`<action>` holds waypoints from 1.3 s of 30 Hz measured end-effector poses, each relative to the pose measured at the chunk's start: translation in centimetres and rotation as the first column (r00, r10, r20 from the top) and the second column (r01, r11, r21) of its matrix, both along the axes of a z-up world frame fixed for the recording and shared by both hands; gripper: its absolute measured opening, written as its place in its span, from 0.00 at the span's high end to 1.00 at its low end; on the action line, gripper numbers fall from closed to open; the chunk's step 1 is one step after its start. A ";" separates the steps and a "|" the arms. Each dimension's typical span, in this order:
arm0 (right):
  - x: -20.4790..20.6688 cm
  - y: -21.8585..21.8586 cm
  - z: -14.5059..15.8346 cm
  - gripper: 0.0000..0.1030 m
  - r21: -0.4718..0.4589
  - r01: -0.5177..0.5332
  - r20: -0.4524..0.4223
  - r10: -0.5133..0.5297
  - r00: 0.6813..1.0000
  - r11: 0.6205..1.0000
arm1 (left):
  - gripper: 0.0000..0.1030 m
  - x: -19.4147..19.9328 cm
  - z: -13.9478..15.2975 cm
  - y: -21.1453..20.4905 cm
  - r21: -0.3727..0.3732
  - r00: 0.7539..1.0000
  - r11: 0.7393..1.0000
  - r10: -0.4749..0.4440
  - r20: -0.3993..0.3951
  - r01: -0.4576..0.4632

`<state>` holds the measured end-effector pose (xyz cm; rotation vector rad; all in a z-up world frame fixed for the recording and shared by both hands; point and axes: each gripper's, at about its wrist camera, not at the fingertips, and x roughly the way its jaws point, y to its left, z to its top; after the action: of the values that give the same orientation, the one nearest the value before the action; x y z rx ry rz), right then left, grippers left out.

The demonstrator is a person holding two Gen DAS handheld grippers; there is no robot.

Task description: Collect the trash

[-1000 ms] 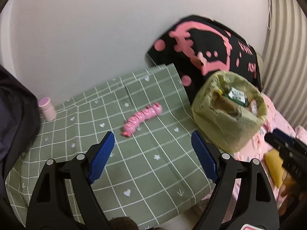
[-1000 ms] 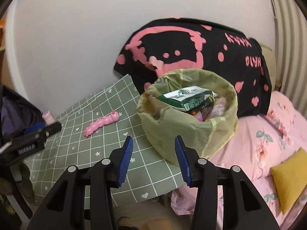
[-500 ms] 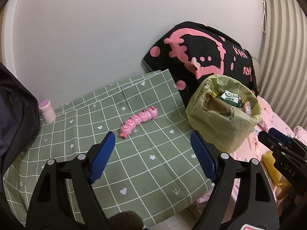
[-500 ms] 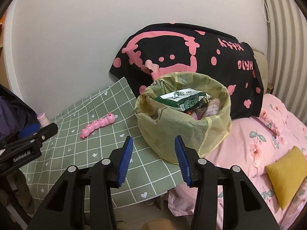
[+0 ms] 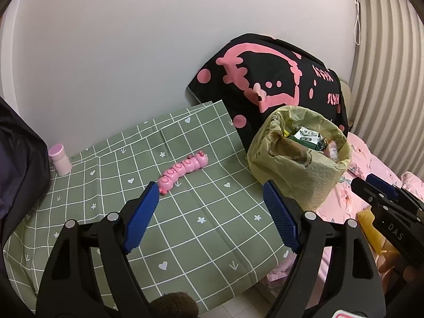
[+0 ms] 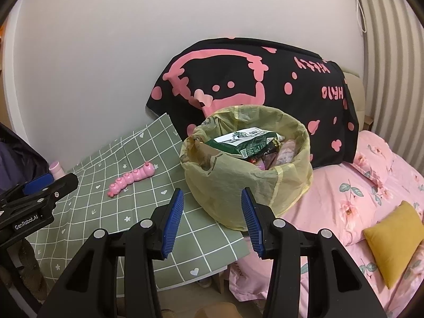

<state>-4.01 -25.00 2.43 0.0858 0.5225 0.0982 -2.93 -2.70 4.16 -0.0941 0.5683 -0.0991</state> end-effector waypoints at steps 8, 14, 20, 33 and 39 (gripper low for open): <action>-0.4 -0.3 0.0 0.59 0.007 0.012 0.001 -0.012 1.000 1.000 | 0.26 -0.3 0.2 -0.6 -0.001 1.000 1.000 -0.018 0.006 0.018; -0.6 -0.6 0.2 0.59 0.009 0.017 0.006 -0.017 1.000 1.000 | 0.26 -0.5 0.4 -0.9 0.001 1.000 1.000 -0.024 0.012 0.024; -0.7 -0.8 0.4 0.59 0.011 0.020 0.010 -0.020 1.000 1.000 | 0.26 -0.6 0.5 -1.1 0.003 1.000 1.000 -0.024 0.016 0.024; -0.7 -0.6 0.4 0.59 0.012 0.022 0.010 -0.022 1.000 1.000 | 0.26 -0.6 0.5 -1.1 0.001 1.000 1.000 -0.022 0.015 0.022; -0.7 -0.6 0.4 0.59 0.010 0.023 0.010 -0.024 1.000 1.000 | 0.26 -0.6 0.4 -1.1 0.000 1.000 1.000 -0.024 0.012 0.024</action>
<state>-4.69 -25.61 2.85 0.1014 0.5105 0.0783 -3.52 -3.81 4.61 -0.0872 0.5578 -0.1235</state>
